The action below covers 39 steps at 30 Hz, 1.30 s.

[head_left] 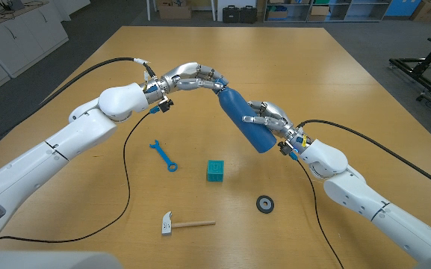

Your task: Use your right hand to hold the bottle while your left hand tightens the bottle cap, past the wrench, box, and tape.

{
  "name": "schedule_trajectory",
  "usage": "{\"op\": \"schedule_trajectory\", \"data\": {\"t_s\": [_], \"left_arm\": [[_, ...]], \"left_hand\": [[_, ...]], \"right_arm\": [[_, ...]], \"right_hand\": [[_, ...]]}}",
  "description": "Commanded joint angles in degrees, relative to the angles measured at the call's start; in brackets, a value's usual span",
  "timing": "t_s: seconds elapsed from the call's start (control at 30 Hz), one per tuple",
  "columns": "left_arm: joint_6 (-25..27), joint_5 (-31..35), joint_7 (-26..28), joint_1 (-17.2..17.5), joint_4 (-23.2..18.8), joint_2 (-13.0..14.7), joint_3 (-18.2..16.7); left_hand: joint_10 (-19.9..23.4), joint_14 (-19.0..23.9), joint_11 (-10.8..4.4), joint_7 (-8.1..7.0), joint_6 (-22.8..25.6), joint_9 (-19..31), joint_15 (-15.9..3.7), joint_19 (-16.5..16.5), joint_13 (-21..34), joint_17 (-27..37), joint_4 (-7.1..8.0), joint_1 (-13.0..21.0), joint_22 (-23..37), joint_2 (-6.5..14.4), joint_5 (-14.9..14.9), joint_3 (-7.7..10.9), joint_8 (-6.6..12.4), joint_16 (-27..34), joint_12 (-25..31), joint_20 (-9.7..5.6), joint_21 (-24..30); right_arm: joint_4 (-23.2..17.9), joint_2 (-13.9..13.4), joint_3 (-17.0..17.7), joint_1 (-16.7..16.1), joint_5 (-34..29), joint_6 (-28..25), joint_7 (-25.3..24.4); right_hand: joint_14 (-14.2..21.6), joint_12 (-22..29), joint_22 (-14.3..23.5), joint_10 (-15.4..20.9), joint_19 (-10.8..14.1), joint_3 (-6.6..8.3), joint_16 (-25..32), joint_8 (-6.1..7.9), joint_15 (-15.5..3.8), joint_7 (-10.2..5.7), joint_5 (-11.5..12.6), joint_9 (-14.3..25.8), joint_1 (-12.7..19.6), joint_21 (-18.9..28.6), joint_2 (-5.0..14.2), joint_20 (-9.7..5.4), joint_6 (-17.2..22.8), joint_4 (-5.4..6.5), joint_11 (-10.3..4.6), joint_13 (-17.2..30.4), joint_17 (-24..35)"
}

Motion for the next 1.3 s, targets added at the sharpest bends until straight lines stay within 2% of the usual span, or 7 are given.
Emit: {"op": "schedule_trajectory", "data": {"t_s": [0.03, 0.4, 0.77, 1.17, 1.2, 1.23, 1.3], "left_arm": [[-1.20, 1.45, -2.27, -1.30, 0.86, -0.17, 1.15], [-3.58, -0.44, -4.20, -1.77, 3.72, -0.65, 0.79], [-7.67, -2.07, -6.31, -2.99, 7.70, -2.33, 0.91], [-12.71, 6.57, 1.93, -0.81, 6.71, -4.52, 0.05], [-12.41, 6.89, 2.12, -0.76, 6.52, -4.46, 0.02], [-11.46, 6.86, 1.74, -1.05, 6.49, -4.31, 0.17], [-10.30, 6.69, 1.03, -1.48, 6.44, -4.04, 0.39]], "left_hand": [[4.46, 0.35, -3.95, -4.14, 3.28, 0.04, -9.31, -0.25, 0.16, 0.18, -2.35, 15.05, -0.04, 11.52, 0.49, 2.08, -0.11, -0.02, -0.36, -0.54, -0.32], [3.82, -0.33, -4.03, -5.06, 2.41, 0.01, -8.98, -1.20, 0.16, 0.23, -1.94, 16.02, -0.03, 11.63, 0.59, 1.76, -0.62, -0.36, -1.07, -0.86, -0.71], [1.23, -3.79, -4.40, -6.50, 0.06, -0.06, -9.14, -5.75, 0.72, 0.59, -1.77, 21.57, -0.01, 12.25, 1.17, -0.51, -2.53, -1.30, -3.33, -4.60, -1.19], [6.04, -2.18, -4.46, -6.60, 5.48, 0.39, -9.40, -6.58, 3.57, 1.10, -1.67, 33.92, -0.09, 14.48, 3.38, -5.45, -0.96, -0.28, -2.01, -7.31, -0.48], [5.66, -2.13, -4.33, -6.50, 5.43, 0.35, -9.12, -6.22, 3.44, 1.08, -1.02, 32.79, -0.10, 13.91, 3.32, -6.38, -1.03, -0.37, -2.35, -7.32, -0.39], [3.42, -2.18, -4.18, -6.39, 3.75, 0.17, -8.49, -5.69, 2.93, 0.82, 1.85, 24.93, -0.06, 12.13, 2.88, -9.57, -1.91, -0.83, -3.69, -6.43, -0.34], [0.83, -3.31, -4.20, -6.47, 0.87, 0.05, -8.25, -5.51, 2.52, 0.51, 3.34, 18.36, 0.00, 11.49, 2.94, -11.07, -3.54, -1.53, -4.78, -4.90, -0.46]], "right_arm": [[0.53, -0.23, -0.43, 1.43, 7.12, -2.89, 7.22], [1.22, -0.21, 0.90, 1.05, 10.55, -3.55, 9.94], [1.70, -0.07, 1.78, 0.86, 11.34, -3.98, 11.04], [2.49, 0.81, 1.50, 2.34, 12.31, -5.45, 13.22], [2.41, 0.83, 1.53, 2.34, 12.26, -5.50, 13.21], [2.30, 0.83, 1.55, 2.35, 12.06, -5.46, 13.12], [2.19, 0.86, 1.61, 2.31, 11.99, -5.51, 13.06]], "right_hand": [[8.39, -0.25, -0.02, 13.72, 1.06, 1.15, -0.05, 0.51, -12.19, -13.94, 0.18, 0.07, 15.46, 0.22, 15.54, -8.64, 14.99, 0.49, -13.77, 0.25, 0.29], [8.47, -0.37, -0.16, 13.79, 1.15, 1.23, -0.16, 0.49, -12.21, -14.00, 0.16, 0.06, 15.49, 0.33, 15.51, -8.65, 15.01, 0.47, -13.84, 0.29, 0.36], [8.54, -0.54, -0.32, 13.84, 1.15, 1.31, -0.30, 0.45, -12.21, -14.04, 0.13, 0.04, 15.51, 0.43, 15.44, -8.65, 15.00, 0.45, -13.84, 0.32, 0.44], [8.66, -0.79, -0.52, 13.82, 1.15, 1.41, -0.46, 0.41, -12.20, -14.05, 0.09, 0.04, 15.47, 0.55, 15.44, -8.65, 14.99, 0.49, -13.77, 0.37, 0.56], [8.67, -0.81, -0.53, 13.78, 1.15, 1.41, -0.46, 0.40, -12.20, -14.08, 0.09, 0.04, 15.47, 0.56, 15.44, -8.65, 14.97, 0.50, -13.77, 0.38, 0.56], [8.67, -0.78, -0.54, 13.85, 1.15, 1.41, -0.47, 0.42, -12.18, -14.08, 0.08, 0.04, 15.44, 0.57, 15.43, -8.65, 15.04, 0.51, -13.79, 0.42, 0.57], [8.67, -0.80, -0.55, 13.79, 1.15, 1.41, -0.49, 0.39, -12.18, -14.09, 0.08, 0.04, 15.44, 0.58, 15.43, -8.65, 14.98, 0.51, -13.84, 0.46, 0.58]]}}
